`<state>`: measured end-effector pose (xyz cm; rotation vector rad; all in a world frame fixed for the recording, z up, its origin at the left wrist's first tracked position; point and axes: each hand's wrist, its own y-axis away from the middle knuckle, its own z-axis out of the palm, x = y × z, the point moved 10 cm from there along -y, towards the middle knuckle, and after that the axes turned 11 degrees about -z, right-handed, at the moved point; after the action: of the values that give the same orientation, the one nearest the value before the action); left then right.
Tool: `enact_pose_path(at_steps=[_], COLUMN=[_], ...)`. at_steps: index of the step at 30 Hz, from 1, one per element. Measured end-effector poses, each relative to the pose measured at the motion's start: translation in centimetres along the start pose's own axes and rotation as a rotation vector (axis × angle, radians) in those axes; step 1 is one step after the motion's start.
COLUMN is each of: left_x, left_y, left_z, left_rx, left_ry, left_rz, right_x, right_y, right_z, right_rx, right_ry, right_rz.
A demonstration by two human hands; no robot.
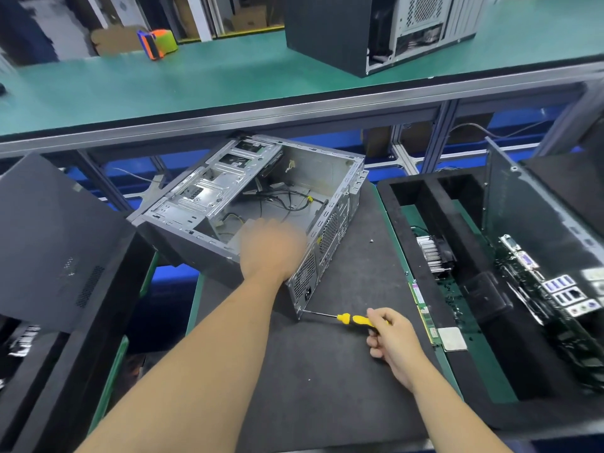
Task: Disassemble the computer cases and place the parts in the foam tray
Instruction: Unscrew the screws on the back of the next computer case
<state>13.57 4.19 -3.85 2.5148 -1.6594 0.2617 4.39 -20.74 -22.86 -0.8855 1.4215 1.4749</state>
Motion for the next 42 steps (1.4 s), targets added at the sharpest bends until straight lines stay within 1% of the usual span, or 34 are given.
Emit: enact_pose_path(at_steps=[5,9,10,12,13,14,15,17,21,23,26,28,30,32,34,36,39,42], left_x=[-0.1,-0.3,-0.3,-0.3,-0.3,-0.2,-0.2,0.1,0.2,0.0,-0.1,-0.1,0.0,0.0,0.0,0.1,0.1,0.1], left_y=[-0.1,-0.2,-0.2,-0.2,-0.1,0.0,0.1,0.4,0.4,0.3,0.2,0.2,0.2,0.3,0.4,0.5,0.5,0.5], left_z=[0.0,-0.6,-0.6,-0.6,-0.6,-0.6,-0.6,-0.5,-0.4,-0.6,-0.6,-0.6,-0.6,-0.7,-0.7,-0.7,-0.8,-0.8], left_rx=[0.002,0.036,0.032,0.026,0.025,0.022,0.018,0.013,0.026,0.039,0.026,0.021,0.019,0.022,0.025,0.023,0.029,0.029], left_ry=[0.018,0.022,0.026,0.032,0.035,0.039,0.044,0.051,0.054,0.056,0.059,0.056,0.053,0.053,0.055,0.054,0.048,0.049], left_rz=[-0.017,-0.017,-0.021,-0.028,-0.029,-0.03,-0.032,-0.048,-0.078,-0.079,-0.082,-0.082,-0.08,-0.078,-0.074,-0.074,-0.071,-0.067], right_x=[-1.4,-0.8,-0.5,-0.5,-0.7,-0.8,-1.0,-1.9,-3.7,-4.4,-4.1,-3.6,-2.5,-1.0,-0.3,-0.8,-2.7,-3.2], right_y=[0.1,0.2,0.2,0.3,0.4,0.5,0.7,1.2,2.2,2.3,1.7,1.6,1.5,1.5,1.6,1.7,2.3,2.7], right_z=[0.7,1.6,1.6,1.0,0.9,1.0,1.2,1.2,0.9,1.0,1.1,1.3,1.3,0.9,0.6,0.6,0.7,0.9], right_rx=[-0.085,-0.092,-0.081,-0.09,-0.117,-0.139,-0.152,-0.147,-0.055,-0.002,0.01,-0.01,-0.011,-0.001,0.011,0.025,0.045,0.066], right_ry=[0.107,-0.17,-0.141,0.139,0.261,0.304,0.291,0.282,0.517,0.451,0.216,0.138,0.154,0.24,0.271,0.239,0.296,0.213], right_rz=[-0.097,0.009,0.053,0.097,0.083,0.065,0.041,-0.048,-0.32,-0.378,-0.302,-0.243,-0.151,-0.011,0.048,-0.006,-0.185,-0.228])
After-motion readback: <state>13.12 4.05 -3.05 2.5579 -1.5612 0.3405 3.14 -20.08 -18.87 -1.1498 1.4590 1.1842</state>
